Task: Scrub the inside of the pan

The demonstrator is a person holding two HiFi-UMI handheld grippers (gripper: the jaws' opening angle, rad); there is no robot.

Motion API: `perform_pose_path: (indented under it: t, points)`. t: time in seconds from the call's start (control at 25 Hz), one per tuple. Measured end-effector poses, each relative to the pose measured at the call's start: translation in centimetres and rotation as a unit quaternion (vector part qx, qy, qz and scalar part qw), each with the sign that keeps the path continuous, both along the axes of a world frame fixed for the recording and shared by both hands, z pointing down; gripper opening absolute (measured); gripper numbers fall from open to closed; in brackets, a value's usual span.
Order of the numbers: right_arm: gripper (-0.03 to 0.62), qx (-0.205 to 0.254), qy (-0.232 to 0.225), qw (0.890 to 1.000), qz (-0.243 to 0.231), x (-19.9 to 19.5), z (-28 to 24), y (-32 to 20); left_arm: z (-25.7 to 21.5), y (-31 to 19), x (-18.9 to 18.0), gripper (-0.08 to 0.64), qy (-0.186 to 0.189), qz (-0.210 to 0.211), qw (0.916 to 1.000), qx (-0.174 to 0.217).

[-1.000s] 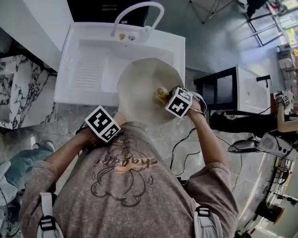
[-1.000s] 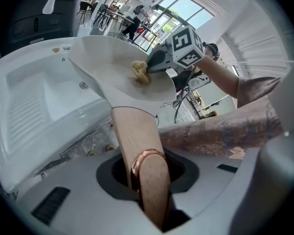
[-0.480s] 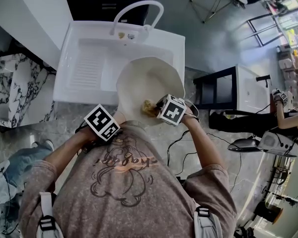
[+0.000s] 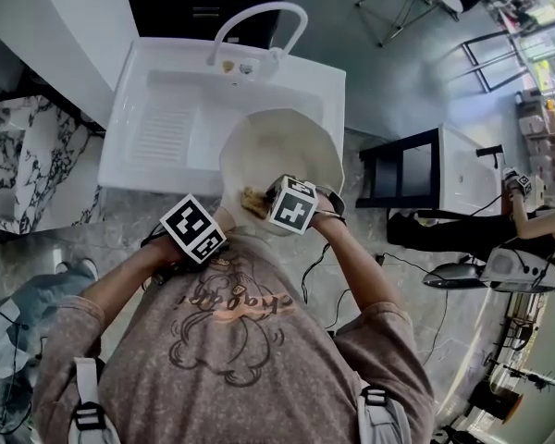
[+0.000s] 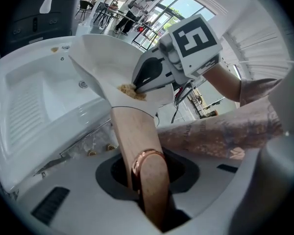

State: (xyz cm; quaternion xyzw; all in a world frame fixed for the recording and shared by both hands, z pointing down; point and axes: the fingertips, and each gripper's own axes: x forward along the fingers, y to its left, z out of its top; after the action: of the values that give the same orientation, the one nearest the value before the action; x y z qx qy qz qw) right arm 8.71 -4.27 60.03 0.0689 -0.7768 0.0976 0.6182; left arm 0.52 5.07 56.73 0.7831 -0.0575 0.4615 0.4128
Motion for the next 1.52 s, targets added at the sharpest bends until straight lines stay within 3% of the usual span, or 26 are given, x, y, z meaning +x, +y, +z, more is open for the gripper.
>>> perform_pose_path:
  t: [0.44,0.8,1.12,1.52]
  points:
    - [0.049,0.007,-0.04,0.998,0.047,-2.8,0.6,-2.8,0.1,0.0,-0.4,0.106,-0.004,-0.012,0.9999,0.002]
    - [0.049,0.058,-0.042,0.995,0.067,-3.7,0.7,-5.7,0.1,0.3,-0.5,0.103,-0.004,-0.004,1.0,-0.006]
    - [0.049,0.138,-0.012,0.989,0.046,-4.0,1.2,-8.7,0.2,0.3,-0.9,0.101,0.001,-0.003,0.9999,-0.013]
    - [0.049,0.195,0.035,0.979,0.043,-1.4,1.9,-12.0,0.0,0.6,-0.7,0.098,0.002,0.003,0.9999,-0.013]
